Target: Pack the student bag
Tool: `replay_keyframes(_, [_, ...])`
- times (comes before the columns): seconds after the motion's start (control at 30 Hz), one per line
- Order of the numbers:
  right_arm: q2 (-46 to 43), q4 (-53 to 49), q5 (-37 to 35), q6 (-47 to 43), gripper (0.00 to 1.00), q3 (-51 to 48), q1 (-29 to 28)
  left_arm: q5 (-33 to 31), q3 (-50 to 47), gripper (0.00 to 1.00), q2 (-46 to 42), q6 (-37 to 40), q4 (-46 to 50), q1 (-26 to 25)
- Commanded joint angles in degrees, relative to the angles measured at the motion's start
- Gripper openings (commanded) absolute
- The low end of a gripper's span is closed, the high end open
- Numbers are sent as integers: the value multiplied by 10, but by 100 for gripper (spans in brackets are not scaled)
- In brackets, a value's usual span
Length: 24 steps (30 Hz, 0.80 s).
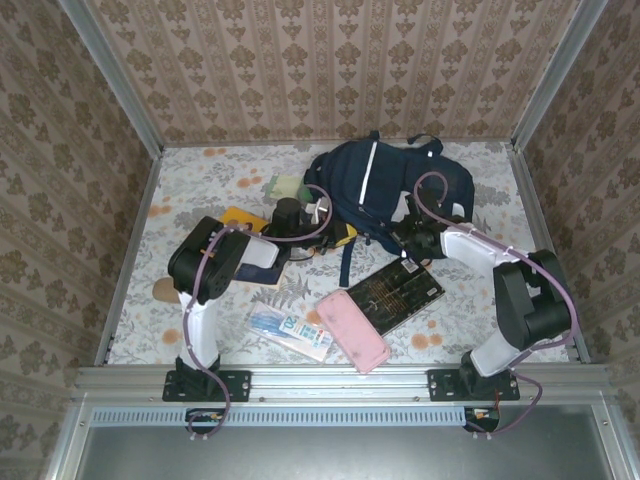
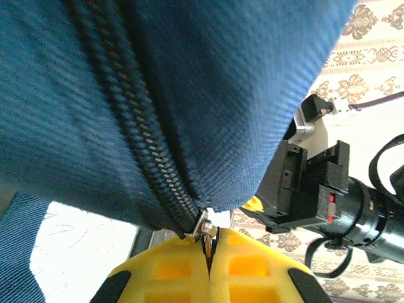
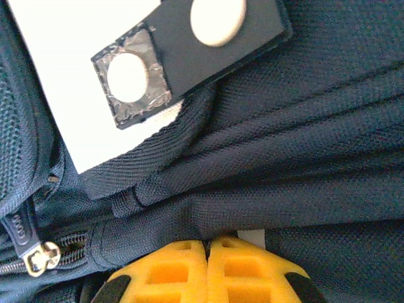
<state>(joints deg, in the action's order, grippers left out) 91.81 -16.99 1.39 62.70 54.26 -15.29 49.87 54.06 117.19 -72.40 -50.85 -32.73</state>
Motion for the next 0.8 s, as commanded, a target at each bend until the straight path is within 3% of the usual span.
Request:
replay_keyframes(0.0, [25, -45, -78, -21, 0, 13, 29, 25, 17, 0, -5, -37, -69, 19])
replay_keyframes(0.47, [50, -87, -140, -55, 0, 55, 72, 32, 14, 0, -19, -26, -28, 62])
replay_keyframes(0.77, [114, -114, -176, -93, 0, 153, 119, 48, 40, 0, -57, 23, 57, 94])
